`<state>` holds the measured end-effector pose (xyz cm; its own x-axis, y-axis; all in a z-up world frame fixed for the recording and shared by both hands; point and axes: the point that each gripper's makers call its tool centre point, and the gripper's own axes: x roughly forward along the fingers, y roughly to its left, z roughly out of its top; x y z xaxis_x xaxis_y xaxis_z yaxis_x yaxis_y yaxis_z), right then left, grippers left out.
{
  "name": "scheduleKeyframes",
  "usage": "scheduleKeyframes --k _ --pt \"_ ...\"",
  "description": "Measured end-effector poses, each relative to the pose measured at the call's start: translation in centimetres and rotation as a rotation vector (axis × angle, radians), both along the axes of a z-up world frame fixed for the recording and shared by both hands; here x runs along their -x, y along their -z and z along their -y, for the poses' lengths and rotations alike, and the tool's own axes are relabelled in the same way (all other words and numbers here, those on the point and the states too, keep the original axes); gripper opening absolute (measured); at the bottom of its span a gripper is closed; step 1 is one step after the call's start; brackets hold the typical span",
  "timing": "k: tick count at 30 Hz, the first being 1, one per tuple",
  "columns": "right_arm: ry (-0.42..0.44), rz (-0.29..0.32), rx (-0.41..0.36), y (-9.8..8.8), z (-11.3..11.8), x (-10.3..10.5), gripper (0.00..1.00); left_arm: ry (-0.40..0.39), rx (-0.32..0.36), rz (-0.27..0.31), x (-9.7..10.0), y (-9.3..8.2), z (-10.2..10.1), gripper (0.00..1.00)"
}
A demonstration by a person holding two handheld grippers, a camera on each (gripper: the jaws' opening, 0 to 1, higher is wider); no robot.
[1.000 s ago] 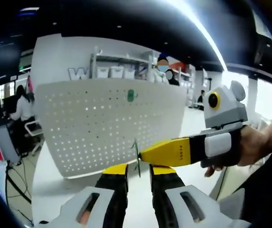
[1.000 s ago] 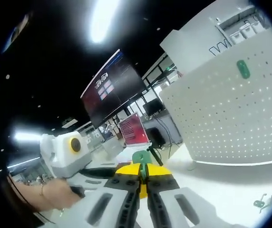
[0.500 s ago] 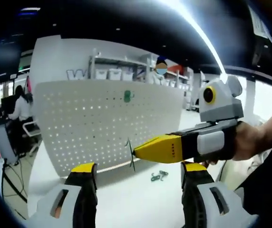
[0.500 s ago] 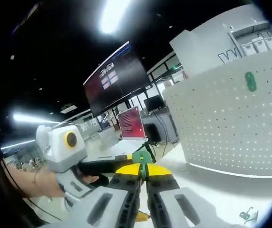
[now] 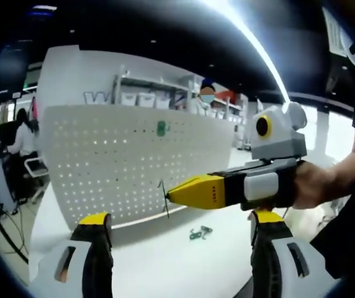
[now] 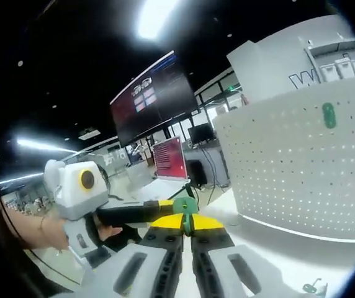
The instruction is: Insert the hook assembly into the mounting plate slot until the hook locks in place.
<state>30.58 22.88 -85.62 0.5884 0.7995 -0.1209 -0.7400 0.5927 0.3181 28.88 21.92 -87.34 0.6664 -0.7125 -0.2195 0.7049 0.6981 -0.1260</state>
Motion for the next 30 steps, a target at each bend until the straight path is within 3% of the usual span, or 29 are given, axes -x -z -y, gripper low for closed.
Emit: scheduleKeyframes --k 5,10,17,23,30 --pt "0.004 0.007 0.009 0.2 0.1 -0.1 0.0 0.004 0.041 -0.014 0.3 -0.1 0.2 1.0" --pt "0.008 0.014 0.012 0.2 0.1 -0.2 0.0 -0.004 0.026 -0.023 0.4 0.4 0.0 1.0" --pt "0.018 0.03 0.023 0.2 0.0 -0.4 0.0 -0.006 0.058 -0.022 0.4 0.0 0.0 1.0" --pt "0.056 0.073 0.032 -0.2 0.2 -1.0 0.0 -0.02 0.078 -0.02 0.3 -0.3 -0.2 1.0" --pt "0.158 0.138 0.015 -1.4 1.1 -2.6 0.0 -0.033 0.084 -0.027 0.1 0.0 -0.5 1.0"
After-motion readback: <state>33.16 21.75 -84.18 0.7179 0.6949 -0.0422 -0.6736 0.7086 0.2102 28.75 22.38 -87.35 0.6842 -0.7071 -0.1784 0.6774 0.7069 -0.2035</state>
